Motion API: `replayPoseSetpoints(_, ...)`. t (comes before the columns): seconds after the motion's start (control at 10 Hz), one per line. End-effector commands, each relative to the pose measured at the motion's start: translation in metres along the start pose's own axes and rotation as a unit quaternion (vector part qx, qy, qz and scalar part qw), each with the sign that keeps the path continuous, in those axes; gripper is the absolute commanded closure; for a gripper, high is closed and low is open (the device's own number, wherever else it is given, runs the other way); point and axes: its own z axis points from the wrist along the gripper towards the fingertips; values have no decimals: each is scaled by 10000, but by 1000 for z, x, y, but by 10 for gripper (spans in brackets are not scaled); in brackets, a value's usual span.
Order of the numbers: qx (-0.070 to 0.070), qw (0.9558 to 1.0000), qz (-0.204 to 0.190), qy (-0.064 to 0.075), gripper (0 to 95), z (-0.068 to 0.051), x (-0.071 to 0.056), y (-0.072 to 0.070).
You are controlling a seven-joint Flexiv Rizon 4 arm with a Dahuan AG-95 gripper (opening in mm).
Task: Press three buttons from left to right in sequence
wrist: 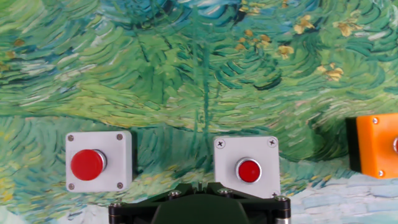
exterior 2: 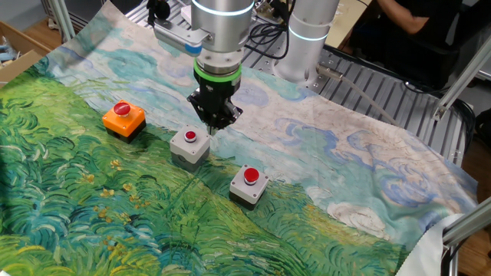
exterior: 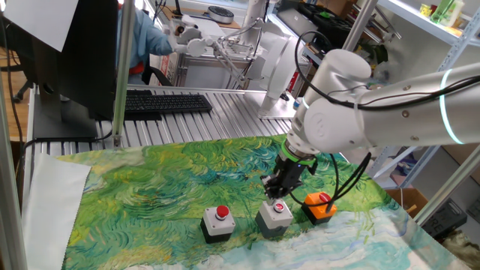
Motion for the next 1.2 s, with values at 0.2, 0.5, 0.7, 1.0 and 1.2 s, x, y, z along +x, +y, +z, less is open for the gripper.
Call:
replayPoseSetpoints(0.2,6,10000,63,0,950,-7,2,13)
replayPoseSetpoints(0.5,-9,10000,49,2,950,-6,2,16)
replayPoseSetpoints(0.7,-10,10000,47,-6,950,-6,1,16)
replayPoseSetpoints(1.0,-38,10000,-42,-17,950,-6,-2,16)
replayPoseSetpoints(1.2,-35,10000,-71,-31,950,-7,-2,16)
